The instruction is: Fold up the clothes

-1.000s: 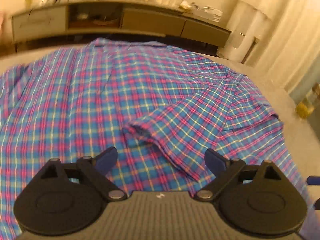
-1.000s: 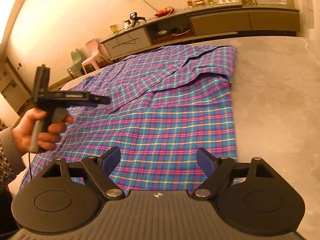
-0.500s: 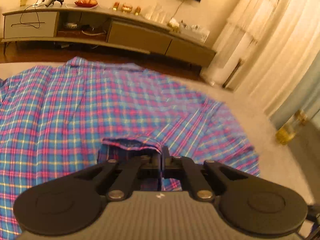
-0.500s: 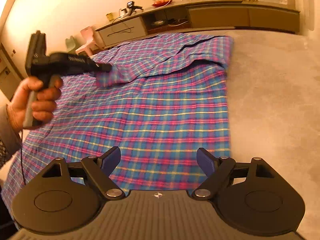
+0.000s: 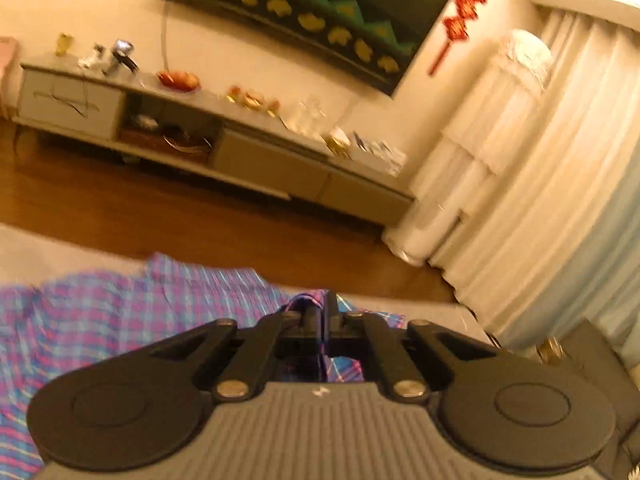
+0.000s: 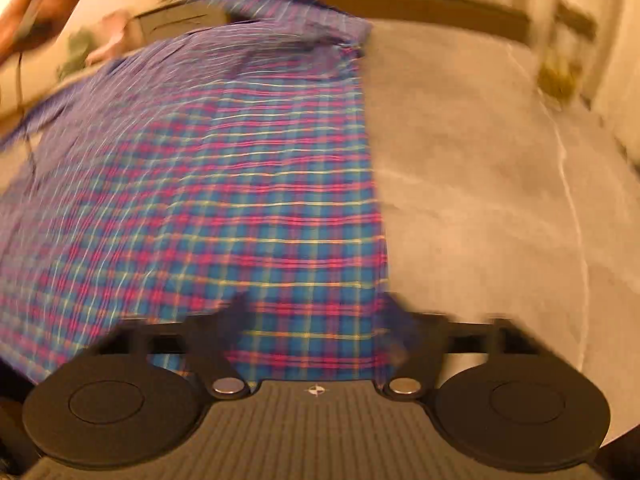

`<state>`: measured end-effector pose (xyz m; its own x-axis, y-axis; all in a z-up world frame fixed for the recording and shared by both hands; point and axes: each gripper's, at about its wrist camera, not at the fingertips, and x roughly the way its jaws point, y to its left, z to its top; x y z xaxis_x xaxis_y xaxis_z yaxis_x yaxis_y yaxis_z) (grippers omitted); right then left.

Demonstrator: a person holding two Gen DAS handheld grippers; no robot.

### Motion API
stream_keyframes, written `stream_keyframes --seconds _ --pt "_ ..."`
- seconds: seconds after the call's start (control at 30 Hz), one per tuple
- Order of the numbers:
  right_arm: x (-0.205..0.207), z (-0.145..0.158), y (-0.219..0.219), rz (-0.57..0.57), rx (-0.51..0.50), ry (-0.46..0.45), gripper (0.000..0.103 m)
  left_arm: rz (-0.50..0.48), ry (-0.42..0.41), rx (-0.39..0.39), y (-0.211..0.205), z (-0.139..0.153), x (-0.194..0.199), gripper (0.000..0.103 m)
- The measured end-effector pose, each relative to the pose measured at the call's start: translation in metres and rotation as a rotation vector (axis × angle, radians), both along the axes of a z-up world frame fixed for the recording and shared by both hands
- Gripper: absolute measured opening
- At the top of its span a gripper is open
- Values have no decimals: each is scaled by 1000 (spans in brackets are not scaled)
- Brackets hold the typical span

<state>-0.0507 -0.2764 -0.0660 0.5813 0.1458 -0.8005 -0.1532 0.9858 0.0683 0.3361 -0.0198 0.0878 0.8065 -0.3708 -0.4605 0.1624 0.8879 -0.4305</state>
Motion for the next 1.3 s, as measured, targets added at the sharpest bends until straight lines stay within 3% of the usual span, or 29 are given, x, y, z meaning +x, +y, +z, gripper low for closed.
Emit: stream_keyframes --seconds 0.03,0.13,0.3,0.4,0.5,0.6,0.67,0.7,0.8,0.93,1.0,1.07,1.17,1.23,1.3 --pt "-2 2 4 -1 -11 -15 3 18 -8 5 4 10 2 0" --pt "-13 15 19 17 -36 -92 2 78 -36 34 22 43 5 0" --pt "-35 48 78 150 11 -181 2 201 -66 89 67 87 -4 0" --pt "-36 51 117 246 37 -179 2 267 -26 142 87 88 -2 0" --pt "-24 27 140 285 36 -119 2 297 54 208 92 68 9 0" --pt "-19 8 148 292 55 -45 17 286 105 263 84 37 13 0" --pt "-27 22 138 289 101 -65 39 264 107 262 80 24 12 0" --pt "-29 31 131 284 120 -88 41 248 99 245 80 19 9 0" --pt "-30 49 113 283 159 -146 41 223 76 180 77 14 3 0" --pt "-7 26 104 260 133 -103 36 174 38 123 65 21 -7 0" --pt "-1 12 98 228 26 -75 25 143 1 98 58 32 -17 0" --pt "1 11 89 181 -51 -75 25 131 -30 85 54 43 -29 1" --pt "4 18 69 117 -88 -82 25 136 -58 91 53 53 -44 0" --pt "4 25 69 100 -110 -113 30 144 -53 113 52 54 -46 1" --pt "-6 44 85 175 -62 -167 43 163 -25 140 52 51 -42 1"
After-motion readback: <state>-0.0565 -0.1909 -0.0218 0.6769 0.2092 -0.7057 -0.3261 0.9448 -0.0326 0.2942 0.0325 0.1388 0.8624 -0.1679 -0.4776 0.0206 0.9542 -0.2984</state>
